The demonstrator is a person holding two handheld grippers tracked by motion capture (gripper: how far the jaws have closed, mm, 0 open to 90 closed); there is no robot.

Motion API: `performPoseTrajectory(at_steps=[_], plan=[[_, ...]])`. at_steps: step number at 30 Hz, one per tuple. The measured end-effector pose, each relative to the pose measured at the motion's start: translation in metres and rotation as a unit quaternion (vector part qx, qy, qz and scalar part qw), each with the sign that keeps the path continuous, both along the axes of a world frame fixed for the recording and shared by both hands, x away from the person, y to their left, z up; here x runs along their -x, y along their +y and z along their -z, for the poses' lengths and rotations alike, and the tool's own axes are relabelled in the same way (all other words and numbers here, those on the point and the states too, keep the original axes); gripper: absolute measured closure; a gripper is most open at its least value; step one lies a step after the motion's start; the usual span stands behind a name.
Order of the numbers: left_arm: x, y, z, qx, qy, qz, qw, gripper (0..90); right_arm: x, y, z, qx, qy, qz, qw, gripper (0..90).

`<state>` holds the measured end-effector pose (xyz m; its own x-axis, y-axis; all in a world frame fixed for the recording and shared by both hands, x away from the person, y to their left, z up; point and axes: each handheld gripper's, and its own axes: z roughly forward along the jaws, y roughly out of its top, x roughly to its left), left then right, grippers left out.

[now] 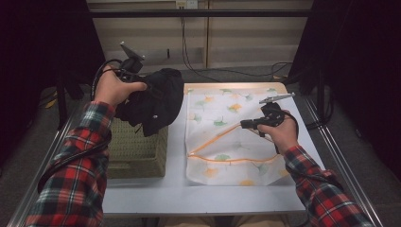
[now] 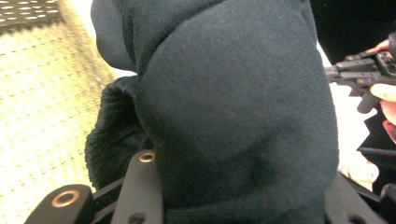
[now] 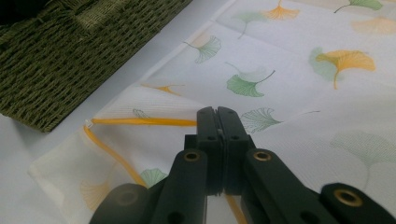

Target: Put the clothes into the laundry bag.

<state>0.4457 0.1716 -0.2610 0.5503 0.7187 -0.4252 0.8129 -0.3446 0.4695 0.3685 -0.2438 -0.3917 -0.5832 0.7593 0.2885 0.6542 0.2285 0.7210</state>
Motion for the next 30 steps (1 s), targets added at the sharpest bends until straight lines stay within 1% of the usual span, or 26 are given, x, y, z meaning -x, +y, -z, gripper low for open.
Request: performPoseTrajectory(at_steps=[1, 2, 3, 4, 5, 6, 7, 8, 10, 11, 12, 13, 14, 15, 16, 20, 23, 24, 25, 26, 27, 28, 29, 30], plan=[[0.001, -0.003, -0.001, 0.003, 0.003, -0.001, 1.0000, 61.9, 0.000, 0.000, 0.000, 0.001, 0.000, 0.000, 1.0000, 89.8], [0.001, -0.005, -0.001, -0.001, -0.001, 0.012, 0.9999, 61.9, 0.000, 0.000, 0.000, 0.001, 0.000, 0.000, 1.0000, 89.8], [0.002, -0.008, -0.001, -0.001, -0.001, 0.012, 0.9999, 61.9, 0.000, 0.000, 0.000, 0.001, 0.000, 0.000, 1.0000, 89.8], [0.003, -0.010, 0.001, 0.003, 0.003, 0.016, 0.9999, 61.9, 0.000, 0.001, 0.000, 0.001, 0.000, 0.000, 1.0000, 89.8], [0.003, -0.012, 0.002, 0.001, 0.002, 0.028, 0.9996, 61.9, 0.000, 0.001, 0.000, 0.001, 0.001, 0.001, 1.0000, 89.7], [0.004, -0.015, 0.004, 0.005, 0.003, 0.023, 0.9997, 61.9, 0.000, 0.001, 0.000, 0.000, 0.000, 0.001, 1.0000, 89.8], [0.004, -0.017, 0.005, -0.002, 0.003, 0.034, 0.9994, 61.9, 0.000, 0.001, 0.000, 0.001, 0.000, 0.001, 1.0000, 89.8], [0.006, -0.021, 0.007, 0.001, 0.003, 0.031, 0.9995, 61.8, 0.000, 0.001, 0.000, 0.000, -0.002, 0.001, 1.0000, 89.8], [0.008, -0.027, 0.009, -0.003, 0.002, 0.045, 0.9990, 61.8, 0.000, 0.001, -0.001, 0.001, -0.002, 0.001, 1.0000, 89.8], [0.009, -0.031, 0.011, 0.005, 0.004, 0.039, 0.9992, 61.8, 0.000, 0.001, -0.001, 0.003, -0.004, 0.000, 1.0000, 89.8], [0.009, -0.032, 0.012, 0.001, 0.004, 0.051, 0.9987, 61.8, 0.000, 0.001, -0.001, 0.002, -0.004, 0.002, 1.0000, 89.8], [0.010, -0.034, 0.013, 0.004, 0.004, 0.054, 0.9985, 61.8, -0.001, 0.001, -0.001, 0.001, -0.005, 0.003, 1.0000, 89.8], [0.013, -0.039, 0.014, 0.010, 0.005, 0.037, 0.9992, 61.8, -0.001, 0.001, -0.002, 0.001, -0.005, 0.004, 1.0000, 89.8], [0.012, -0.039, 0.015, 0.000, 0.004, 0.065, 0.9979, 61.8, -0.001, 0.001, -0.002, 0.001, -0.006, 0.004, 1.0000, 89.8], [0.013, -0.042, 0.016, 0.000, 0.001, 0.066, 0.9978, 61.8, -0.001, 0.001, -0.002, 0.001, -0.006, 0.006, 1.0000, 89.8], [0.018, -0.052, 0.022, 0.002, 0.005, 0.083, 0.9965, 61.8, -0.002, 0.002, -0.002, 0.004, -0.007, 0.007, 0.9999, 89.8], [0.022, -0.059, 0.028, -0.002, 0.009, 0.097, 0.9952, 61.8, -0.002, 0.003, -0.001, 0.004, -0.009, 0.009, 0.9999, 89.8], [0.023, -0.062, 0.030, 0.001, 0.010, 0.100, 0.9950, 61.8, -0.003, 0.003, -0.002, 0.003, -0.010, 0.010, 0.9999, 89.8], [0.024, -0.064, 0.032, 0.004, 0.009, 0.096, 0.9953, 61.8, -0.003, 0.003, -0.002, 0.002, -0.012, 0.011, 0.9999, 89.8], [0.024, -0.065, 0.035, 0.004, 0.013, 0.104, 0.9945, 61.8, -0.003, 0.004, -0.003, 0.002, -0.011, 0.012, 0.9999, 89.8], [0.025, -0.067, 0.038, 0.003, 0.014, 0.105, 0.9944, 61.7, -0.004, 0.004, -0.004, 0.004, -0.013, 0.011, 0.9998, 89.8], [0.026, -0.069, 0.041, 0.007, 0.014, 0.103, 0.9946, 61.8, -0.004, 0.004, -0.004, 0.005, -0.015, 0.012, 0.9998, 89.8], [0.027, -0.070, 0.043, 0.008, 0.015, 0.111, 0.9936, 61.8, -0.004, 0.005, -0.005, 0.004, -0.015, 0.013, 0.9998, 89.8], [0.028, -0.072, 0.046, 0.010, 0.019, 0.108, 0.9939, 61.8, -0.004, 0.005, -0.005, 0.005, -0.016, 0.013, 0.9998, 89.8]])
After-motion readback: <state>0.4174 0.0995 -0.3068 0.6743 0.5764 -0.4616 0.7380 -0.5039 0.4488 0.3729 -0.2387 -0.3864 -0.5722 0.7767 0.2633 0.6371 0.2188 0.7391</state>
